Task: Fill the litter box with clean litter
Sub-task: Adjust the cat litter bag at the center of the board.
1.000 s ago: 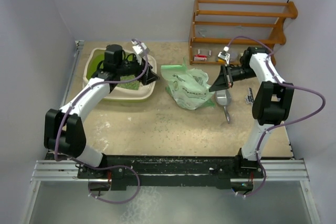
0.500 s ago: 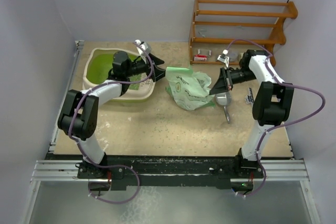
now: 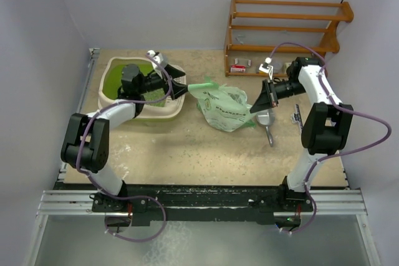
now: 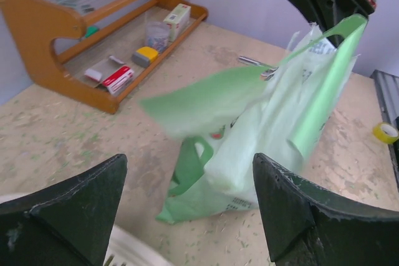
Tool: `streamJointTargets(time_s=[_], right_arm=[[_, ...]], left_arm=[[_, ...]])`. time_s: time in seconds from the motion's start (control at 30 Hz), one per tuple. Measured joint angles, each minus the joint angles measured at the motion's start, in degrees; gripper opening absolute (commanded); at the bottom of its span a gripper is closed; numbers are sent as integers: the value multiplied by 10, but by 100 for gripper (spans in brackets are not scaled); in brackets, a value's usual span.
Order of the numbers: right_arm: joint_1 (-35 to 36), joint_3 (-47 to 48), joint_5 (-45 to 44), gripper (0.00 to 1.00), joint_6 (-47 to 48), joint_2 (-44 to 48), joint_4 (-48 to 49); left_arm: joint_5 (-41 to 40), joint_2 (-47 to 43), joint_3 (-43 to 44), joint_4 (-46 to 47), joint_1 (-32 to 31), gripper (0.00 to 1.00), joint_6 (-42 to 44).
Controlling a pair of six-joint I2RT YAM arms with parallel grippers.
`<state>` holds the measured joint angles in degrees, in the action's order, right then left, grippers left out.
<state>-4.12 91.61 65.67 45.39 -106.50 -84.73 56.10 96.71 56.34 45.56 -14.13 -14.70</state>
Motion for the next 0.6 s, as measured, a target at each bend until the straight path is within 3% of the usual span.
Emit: streamJointTargets(time_s=[0.23, 0.6], right_arm=[[0, 11, -2, 0, 0, -1, 0], [0, 26, 0, 0, 2, -28, -15]], left_arm=[[-6, -37, -39, -7, 59, 79, 18], [-3, 12, -58, 146, 22, 80, -74]])
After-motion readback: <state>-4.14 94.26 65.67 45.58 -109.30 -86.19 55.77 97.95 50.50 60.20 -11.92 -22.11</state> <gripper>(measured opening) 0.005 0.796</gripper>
